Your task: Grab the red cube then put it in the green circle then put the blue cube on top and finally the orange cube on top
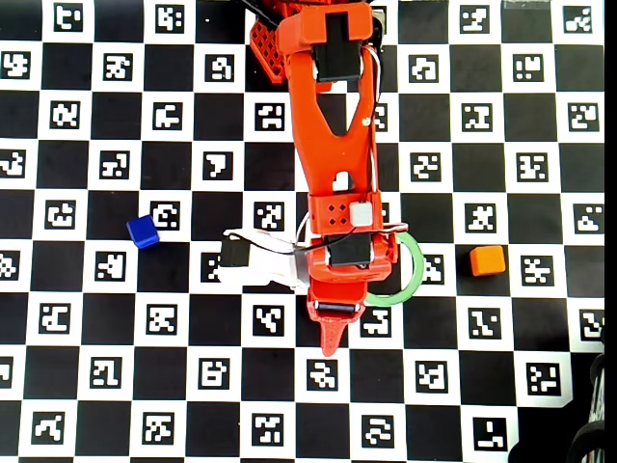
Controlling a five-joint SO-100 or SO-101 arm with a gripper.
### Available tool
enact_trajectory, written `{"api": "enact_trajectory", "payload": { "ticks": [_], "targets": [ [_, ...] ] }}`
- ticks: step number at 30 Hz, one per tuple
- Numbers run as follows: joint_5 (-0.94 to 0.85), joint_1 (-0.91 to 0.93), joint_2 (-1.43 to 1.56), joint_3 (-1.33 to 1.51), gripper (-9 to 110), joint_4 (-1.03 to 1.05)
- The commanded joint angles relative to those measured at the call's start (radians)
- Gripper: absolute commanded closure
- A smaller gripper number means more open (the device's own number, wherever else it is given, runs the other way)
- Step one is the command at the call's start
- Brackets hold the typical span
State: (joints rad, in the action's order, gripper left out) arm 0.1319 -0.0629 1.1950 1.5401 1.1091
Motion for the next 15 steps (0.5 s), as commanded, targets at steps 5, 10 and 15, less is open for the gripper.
{"api": "enact_trajectory", "payload": {
  "ticks": [5, 10, 15],
  "targets": [
    [-0.003, 0.017, 0.018, -0.015, 51, -0.014],
    [-0.005, 0.017, 0.009, -0.023, 51, -0.011],
    [-0.006, 0.015, 0.005, -0.020, 51, -0.012]
  ]
}}
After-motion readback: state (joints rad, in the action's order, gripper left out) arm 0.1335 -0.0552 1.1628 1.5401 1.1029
